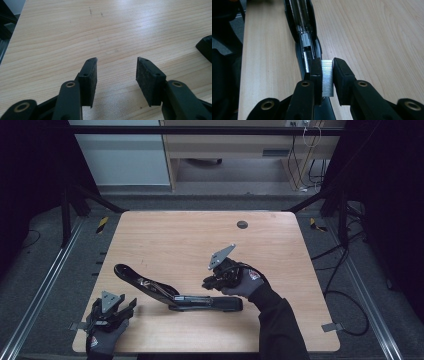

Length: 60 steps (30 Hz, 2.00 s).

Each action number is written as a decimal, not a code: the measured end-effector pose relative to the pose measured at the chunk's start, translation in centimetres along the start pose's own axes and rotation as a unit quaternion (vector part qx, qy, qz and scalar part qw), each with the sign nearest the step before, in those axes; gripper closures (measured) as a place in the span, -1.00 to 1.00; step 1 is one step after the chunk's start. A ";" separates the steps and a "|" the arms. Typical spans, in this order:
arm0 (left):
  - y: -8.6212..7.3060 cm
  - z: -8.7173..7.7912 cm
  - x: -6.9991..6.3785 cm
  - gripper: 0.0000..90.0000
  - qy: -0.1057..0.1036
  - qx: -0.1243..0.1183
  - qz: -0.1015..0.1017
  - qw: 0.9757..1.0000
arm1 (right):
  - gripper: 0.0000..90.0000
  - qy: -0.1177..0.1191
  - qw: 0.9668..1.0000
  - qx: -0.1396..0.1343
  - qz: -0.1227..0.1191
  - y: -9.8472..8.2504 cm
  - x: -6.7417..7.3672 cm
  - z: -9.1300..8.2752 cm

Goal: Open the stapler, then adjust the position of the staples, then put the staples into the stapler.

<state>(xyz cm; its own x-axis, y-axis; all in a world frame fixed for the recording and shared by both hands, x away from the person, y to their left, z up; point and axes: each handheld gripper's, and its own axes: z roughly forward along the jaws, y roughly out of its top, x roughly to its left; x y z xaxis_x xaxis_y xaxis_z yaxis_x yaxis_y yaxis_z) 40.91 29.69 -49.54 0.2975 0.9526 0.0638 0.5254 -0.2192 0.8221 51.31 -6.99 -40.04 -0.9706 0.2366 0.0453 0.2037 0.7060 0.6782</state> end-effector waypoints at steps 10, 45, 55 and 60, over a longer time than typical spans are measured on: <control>0.0 0.0 0.0 0.13 0.001 0.001 0.001 1.000 | 0.74 0.013 1.000 0.001 -0.022 0.1 0.5 0.4; 0.0 0.1 0.1 0.13 -0.001 0.000 -0.001 1.000 | 0.74 0.040 0.997 0.047 -0.049 0.4 1.0 3.2; 0.1 0.1 0.0 0.13 0.001 0.001 0.001 1.000 | 0.74 0.043 0.997 0.053 -0.045 -0.8 0.7 3.8; 0.1 0.1 0.0 0.13 0.002 0.000 0.001 1.000 | 0.74 0.045 0.997 0.054 -0.044 -1.0 0.5 4.0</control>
<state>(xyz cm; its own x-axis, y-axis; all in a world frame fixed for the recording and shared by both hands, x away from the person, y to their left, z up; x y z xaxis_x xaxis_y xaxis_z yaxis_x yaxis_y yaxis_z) 41.02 29.66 -49.51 0.2954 0.9530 0.0675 0.5251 -0.2210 0.8218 51.12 -4.94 -43.64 -0.9918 0.1138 0.0579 0.1257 0.7906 0.5993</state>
